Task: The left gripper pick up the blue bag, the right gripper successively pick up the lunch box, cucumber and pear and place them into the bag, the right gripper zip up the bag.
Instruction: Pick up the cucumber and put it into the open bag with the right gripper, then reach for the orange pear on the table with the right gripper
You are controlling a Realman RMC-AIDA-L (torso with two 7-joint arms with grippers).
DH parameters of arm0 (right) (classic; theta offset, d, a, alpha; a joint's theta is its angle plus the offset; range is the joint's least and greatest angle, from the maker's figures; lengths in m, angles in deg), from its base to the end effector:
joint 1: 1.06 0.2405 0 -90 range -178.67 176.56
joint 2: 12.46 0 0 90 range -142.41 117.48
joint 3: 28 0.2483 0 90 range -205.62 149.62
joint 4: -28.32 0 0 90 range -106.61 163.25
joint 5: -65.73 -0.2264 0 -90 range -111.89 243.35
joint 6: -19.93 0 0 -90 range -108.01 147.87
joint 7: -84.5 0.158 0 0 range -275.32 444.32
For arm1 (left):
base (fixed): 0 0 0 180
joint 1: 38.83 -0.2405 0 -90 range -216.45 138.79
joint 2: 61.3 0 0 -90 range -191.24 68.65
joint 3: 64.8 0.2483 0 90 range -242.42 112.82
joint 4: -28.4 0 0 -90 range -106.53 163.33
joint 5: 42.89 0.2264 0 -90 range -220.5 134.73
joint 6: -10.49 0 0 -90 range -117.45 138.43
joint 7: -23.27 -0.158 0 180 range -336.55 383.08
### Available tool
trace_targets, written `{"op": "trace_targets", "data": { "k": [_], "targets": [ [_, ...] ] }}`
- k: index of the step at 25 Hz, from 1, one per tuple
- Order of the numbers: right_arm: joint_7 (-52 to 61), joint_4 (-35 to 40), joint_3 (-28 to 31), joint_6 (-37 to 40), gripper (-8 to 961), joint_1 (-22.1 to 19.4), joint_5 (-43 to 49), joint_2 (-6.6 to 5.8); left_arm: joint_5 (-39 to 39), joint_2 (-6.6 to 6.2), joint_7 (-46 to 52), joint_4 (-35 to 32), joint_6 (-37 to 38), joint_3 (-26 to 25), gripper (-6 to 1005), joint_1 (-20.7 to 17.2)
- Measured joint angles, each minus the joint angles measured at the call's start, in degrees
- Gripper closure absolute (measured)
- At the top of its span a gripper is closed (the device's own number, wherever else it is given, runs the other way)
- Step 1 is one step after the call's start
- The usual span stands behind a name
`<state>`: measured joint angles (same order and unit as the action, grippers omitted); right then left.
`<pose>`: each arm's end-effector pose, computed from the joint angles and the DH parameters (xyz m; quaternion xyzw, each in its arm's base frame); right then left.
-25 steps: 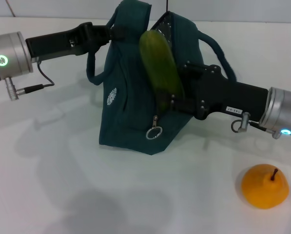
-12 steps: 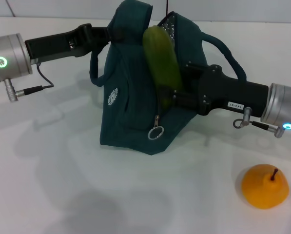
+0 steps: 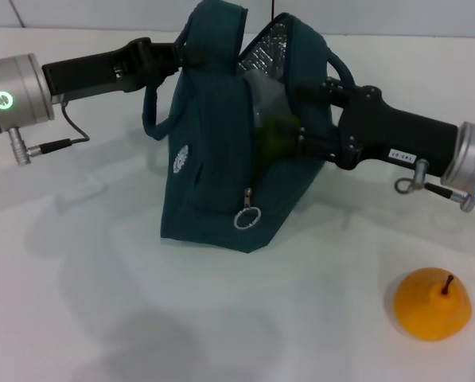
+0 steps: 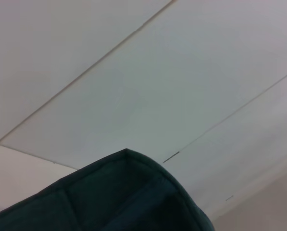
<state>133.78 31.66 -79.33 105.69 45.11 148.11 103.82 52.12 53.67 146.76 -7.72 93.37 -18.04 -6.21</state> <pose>0.1803 0.3679 -0.0640 -0.9013 0.1008 0.3990 0.1356 -0.2294 0.3897 0.0284 -0.7689 -0.5158 -0.3722 0.0642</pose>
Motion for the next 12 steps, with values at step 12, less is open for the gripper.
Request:
{"op": "trace_targets", "data": {
  "k": [12],
  "targets": [
    [3.6,8.5,0.1,11.7,267,-7.8,-0.9,-0.50,0.0,-0.21,-0.2,0.0,-0.1,0.0,943,-0.1]
  ]
}}
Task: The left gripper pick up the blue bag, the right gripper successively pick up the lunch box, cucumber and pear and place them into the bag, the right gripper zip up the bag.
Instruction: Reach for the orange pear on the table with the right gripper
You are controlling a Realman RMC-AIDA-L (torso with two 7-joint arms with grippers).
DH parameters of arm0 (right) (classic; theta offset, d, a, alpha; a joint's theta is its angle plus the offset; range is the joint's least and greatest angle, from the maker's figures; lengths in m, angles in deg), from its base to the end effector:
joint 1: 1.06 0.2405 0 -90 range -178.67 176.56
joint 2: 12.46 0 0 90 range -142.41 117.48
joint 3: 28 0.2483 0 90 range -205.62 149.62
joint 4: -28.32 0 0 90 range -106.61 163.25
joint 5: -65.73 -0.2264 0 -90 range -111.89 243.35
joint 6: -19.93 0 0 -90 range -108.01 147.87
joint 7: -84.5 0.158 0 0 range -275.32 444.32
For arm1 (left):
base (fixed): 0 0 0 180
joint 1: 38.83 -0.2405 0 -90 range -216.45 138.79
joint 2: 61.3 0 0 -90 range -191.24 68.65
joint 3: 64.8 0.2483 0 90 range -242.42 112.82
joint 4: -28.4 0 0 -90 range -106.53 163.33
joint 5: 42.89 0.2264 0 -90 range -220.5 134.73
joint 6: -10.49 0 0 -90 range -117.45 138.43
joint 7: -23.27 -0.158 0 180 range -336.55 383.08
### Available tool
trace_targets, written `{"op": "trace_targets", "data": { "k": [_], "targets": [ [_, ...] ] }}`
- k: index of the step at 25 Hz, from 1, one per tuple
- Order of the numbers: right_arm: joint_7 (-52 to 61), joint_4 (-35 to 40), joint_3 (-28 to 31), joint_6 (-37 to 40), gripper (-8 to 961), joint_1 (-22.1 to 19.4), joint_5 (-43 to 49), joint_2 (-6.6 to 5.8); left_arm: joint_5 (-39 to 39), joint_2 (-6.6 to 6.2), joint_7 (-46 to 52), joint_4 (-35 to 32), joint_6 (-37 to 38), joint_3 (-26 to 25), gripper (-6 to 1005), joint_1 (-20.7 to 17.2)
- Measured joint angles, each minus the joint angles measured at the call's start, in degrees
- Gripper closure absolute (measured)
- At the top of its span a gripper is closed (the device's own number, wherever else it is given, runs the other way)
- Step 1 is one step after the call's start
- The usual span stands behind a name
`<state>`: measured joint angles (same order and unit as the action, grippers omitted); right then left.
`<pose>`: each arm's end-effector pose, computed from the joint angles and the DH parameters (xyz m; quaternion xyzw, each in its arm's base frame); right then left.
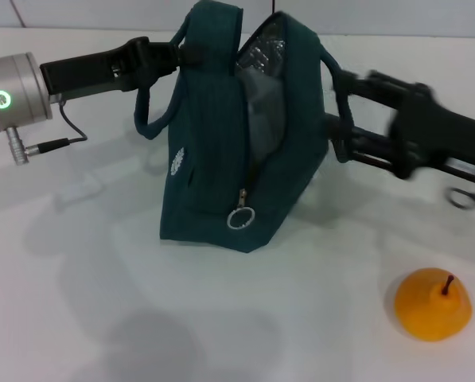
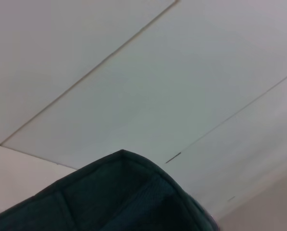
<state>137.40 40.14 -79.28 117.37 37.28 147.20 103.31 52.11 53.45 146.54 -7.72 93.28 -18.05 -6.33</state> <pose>0.1955 0.3428 -0.0253 -0.8783 0.0773 0.4568 0.1185 -0.2310 0.3898 0.0301 -0.7697 -0.5149 -0.3714 0.0677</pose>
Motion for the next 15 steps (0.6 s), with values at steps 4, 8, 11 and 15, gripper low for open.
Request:
{"op": "trace_targets", "data": {
  "k": [4,8,11,15],
  "targets": [
    [0.0,7.1,-0.8,6.6,270,-8.5,1.5,-0.43,0.0,0.04,-0.3,0.0,-0.3,-0.1,943,-0.3],
    [-0.6,9.6,-1.4,7.0,272,-15.5,4.9,-0.53,0.0,0.12,-0.9,0.0,-0.5,-1.3,943,-1.1],
    [-1.3,9.3,-1.4,6.3,273,-19.0,7.5,-0.46,0.0,0.29,-1.3,0.0,-0.6,-1.8,943,-1.5],
    [-1.7,8.9,-1.4,5.3,277,-21.5,9.0,-0.63,0.0,0.63,-1.8,0.0,-0.6,-2.8,943,-1.5]
  ]
}}
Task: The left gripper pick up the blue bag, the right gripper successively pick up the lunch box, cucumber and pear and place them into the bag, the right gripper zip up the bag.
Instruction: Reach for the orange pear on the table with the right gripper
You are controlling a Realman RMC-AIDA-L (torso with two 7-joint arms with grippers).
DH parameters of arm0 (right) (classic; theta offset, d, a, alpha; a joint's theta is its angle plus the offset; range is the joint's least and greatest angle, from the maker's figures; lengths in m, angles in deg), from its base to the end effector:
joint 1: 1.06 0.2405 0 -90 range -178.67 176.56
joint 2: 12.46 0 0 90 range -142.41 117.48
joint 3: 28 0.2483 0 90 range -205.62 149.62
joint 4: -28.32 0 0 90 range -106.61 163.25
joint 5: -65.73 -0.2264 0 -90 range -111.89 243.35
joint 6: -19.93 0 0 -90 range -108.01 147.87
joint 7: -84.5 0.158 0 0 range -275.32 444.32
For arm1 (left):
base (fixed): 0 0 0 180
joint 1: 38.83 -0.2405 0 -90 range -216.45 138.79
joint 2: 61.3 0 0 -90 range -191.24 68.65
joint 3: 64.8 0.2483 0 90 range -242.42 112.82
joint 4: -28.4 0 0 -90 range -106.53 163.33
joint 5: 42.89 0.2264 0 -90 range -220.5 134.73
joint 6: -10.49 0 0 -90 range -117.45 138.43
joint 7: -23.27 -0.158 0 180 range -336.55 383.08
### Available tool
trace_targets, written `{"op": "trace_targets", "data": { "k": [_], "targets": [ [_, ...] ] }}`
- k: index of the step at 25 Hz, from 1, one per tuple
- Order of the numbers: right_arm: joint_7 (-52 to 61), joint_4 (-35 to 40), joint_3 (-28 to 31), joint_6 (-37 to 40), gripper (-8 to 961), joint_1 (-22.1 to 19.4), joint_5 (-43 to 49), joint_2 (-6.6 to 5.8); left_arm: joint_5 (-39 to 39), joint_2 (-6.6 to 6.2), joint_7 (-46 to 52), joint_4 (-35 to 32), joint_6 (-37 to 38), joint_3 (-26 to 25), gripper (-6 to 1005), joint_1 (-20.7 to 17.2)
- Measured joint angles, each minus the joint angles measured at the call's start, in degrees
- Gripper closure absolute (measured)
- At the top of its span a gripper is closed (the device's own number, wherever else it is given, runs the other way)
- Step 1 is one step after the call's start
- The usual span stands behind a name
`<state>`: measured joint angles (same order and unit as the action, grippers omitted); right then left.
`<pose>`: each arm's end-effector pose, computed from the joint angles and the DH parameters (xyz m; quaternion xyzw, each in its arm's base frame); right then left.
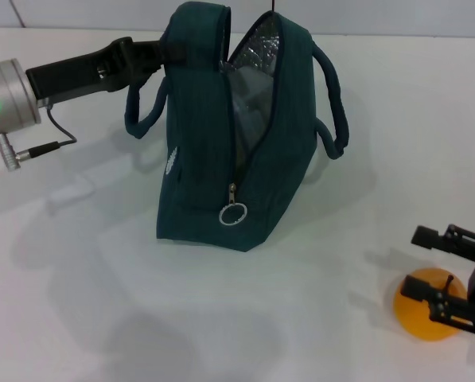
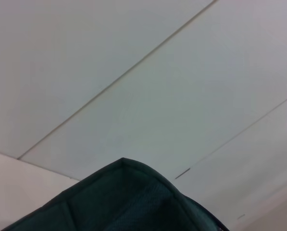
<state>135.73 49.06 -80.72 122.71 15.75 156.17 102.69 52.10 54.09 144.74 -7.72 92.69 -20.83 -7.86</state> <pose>0.2949 0.2420 -0.0157 -0.9014 0.1370 0.3889 0.1324 -0.2436 0.3865 0.0348 -0.7567 -0.5177 -0.3888 0.0910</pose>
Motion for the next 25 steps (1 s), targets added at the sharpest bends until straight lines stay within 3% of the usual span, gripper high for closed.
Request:
{"op": "trace_targets", "data": {
  "k": [15,25],
  "targets": [
    [-1.1,0.3,4.1,2.0,312,-6.4,0.6,-1.83,-0.1,0.80,-0.2,0.0,0.0,-0.2,943,0.3],
    [-1.0,0.1,3.9,0.0,335,-6.6,2.2,-1.28,-0.1,1.11,-0.4,0.1,0.0,-0.2,943,0.0]
  ]
}}
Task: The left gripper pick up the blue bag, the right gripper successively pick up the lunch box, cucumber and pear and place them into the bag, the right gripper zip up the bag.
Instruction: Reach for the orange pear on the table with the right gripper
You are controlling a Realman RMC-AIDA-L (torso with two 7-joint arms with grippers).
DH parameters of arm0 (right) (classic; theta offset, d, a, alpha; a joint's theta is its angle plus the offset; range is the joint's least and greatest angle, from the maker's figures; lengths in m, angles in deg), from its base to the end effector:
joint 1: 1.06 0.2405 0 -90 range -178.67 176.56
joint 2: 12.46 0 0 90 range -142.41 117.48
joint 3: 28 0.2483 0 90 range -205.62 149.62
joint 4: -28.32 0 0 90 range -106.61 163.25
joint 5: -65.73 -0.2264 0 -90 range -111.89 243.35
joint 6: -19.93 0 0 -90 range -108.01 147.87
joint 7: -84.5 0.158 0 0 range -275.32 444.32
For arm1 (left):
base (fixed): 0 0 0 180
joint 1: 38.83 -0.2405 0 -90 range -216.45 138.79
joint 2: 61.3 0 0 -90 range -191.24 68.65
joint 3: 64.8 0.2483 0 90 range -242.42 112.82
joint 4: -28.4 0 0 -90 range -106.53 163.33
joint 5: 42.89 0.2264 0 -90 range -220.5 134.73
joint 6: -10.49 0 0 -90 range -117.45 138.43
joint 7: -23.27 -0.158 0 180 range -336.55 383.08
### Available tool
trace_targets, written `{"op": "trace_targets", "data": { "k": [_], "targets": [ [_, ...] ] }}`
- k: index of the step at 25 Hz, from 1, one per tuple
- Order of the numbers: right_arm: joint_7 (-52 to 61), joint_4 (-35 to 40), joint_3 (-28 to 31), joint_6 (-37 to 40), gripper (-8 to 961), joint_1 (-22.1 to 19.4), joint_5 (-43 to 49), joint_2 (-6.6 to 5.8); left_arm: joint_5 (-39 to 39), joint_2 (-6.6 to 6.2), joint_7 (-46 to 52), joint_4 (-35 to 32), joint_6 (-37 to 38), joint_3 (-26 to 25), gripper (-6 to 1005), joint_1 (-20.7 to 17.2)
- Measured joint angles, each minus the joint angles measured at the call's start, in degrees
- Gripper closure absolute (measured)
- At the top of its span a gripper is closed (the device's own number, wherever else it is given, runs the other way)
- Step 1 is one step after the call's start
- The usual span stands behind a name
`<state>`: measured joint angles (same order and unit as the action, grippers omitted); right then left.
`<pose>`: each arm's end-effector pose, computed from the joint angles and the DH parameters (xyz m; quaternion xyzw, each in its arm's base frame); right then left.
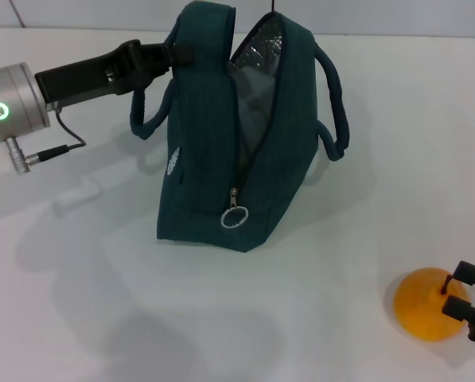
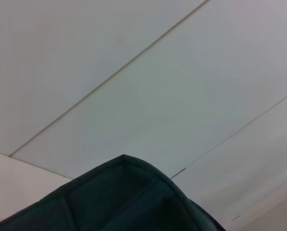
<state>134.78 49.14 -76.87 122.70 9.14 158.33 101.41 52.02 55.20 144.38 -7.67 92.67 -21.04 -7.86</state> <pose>0.3306 0.2094 -0.0024 -0.8944 0.1820 0.3678 0.1782 -0.2404 0.3846 0.0276 -0.7541 -0.5184 -0.3941 0.0851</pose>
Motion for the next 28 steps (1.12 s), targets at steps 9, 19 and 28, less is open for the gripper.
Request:
{"op": "trace_targets", "data": {
  "k": [9,19,28],
  "targets": [
    [0.1,0.0,0.1,-1.4,485,1.1,0.0,0.18,0.0,-0.02,0.0,0.0,0.3,0.0,943,-0.3],
    [0.2,-0.4,-0.2,-2.6,485,2.4,0.2,0.44,0.0,-0.05,0.0,0.0,0.3,0.0,943,-0.8],
    [0.3,-0.7,-0.1,-2.7,495,2.4,0.4,0.42,0.0,-0.05,0.0,0.0,0.3,0.0,943,-0.8]
  ]
}}
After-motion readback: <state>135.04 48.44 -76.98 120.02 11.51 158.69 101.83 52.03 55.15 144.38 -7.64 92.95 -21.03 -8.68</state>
